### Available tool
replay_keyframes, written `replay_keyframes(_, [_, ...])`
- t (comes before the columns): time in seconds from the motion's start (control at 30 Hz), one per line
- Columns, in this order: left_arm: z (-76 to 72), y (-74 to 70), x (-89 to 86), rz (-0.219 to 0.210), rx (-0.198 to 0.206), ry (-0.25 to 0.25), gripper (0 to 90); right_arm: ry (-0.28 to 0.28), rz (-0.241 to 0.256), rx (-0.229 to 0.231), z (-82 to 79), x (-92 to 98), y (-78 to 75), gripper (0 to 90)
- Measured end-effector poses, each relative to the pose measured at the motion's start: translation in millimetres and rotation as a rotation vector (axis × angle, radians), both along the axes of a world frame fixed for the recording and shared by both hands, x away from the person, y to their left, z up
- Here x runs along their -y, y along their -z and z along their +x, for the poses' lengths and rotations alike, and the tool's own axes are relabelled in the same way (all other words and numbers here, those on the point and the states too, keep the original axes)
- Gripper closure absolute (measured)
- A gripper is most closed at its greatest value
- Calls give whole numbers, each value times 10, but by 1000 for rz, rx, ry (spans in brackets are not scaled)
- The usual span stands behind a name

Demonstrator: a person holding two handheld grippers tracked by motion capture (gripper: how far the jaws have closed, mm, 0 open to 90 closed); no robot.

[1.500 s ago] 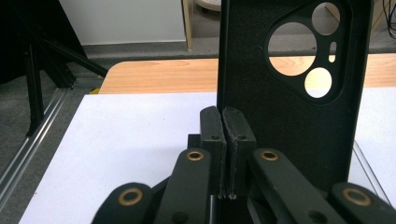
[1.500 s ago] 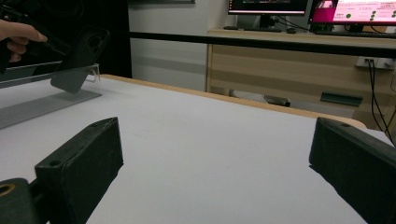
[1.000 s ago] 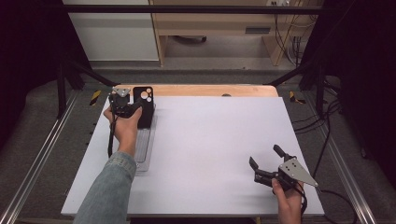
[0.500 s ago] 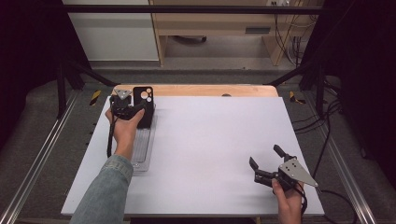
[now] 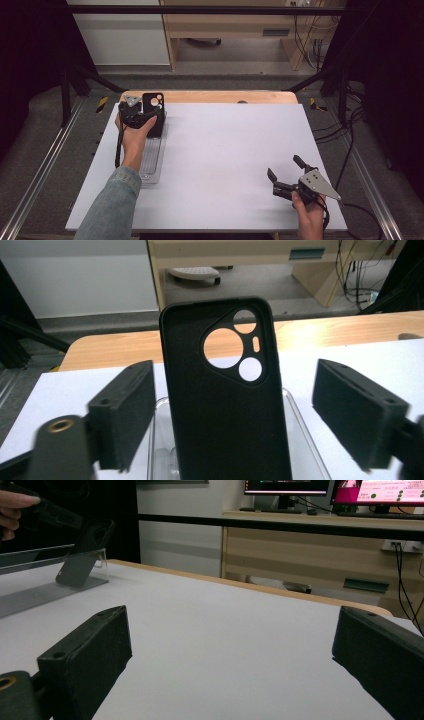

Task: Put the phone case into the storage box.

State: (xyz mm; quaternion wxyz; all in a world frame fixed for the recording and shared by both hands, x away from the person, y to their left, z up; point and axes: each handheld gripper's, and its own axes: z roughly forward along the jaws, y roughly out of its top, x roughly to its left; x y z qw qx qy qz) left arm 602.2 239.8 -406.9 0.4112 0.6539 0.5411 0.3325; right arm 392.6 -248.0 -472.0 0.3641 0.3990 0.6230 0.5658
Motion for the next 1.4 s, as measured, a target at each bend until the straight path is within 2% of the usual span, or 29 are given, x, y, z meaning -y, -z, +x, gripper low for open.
replay_keyframes(0.17, [-22, -31, 8, -20, 26, 17, 87, 0, 2, -1, -2, -4, 1, 27])
replay_keyframes(0.47, [-52, -85, -33, -84, 64, 50, 61, -3, 2, -3, 2, -15, 5, 26])
replay_keyframes(0.63, [-85, -120, -45, -102, 84, 71, 56, -2, 7, -1, -1, -10, 4, 25])
replay_keyframes(0.83, [-113, -139, 13, -96, 100, 109, 55, -3, 6, 1, -1, -8, 2, 25])
replay_keyframes(0.97, [-137, -143, 73, -51, 118, 163, 55, -6, 4, 3, 2, -9, 0, 26])
replay_keyframes(1.1, [-163, -159, 123, -55, 121, 183, 55, -6, 5, 2, -3, 0, -2, 25])
replay_keyframes(1.2, [-185, -171, 154, -74, 124, 193, 55, -4, 10, 1, -2, 8, -2, 25])
replay_keyframes(1.33, [-224, -175, 182, -155, 131, 213, 51, -3, 9, 0, -1, 8, -1, 25])
replay_keyframes(1.4, [-246, -177, 206, -157, 128, 226, 48, -3, 9, -1, -3, 2, -2, 24])
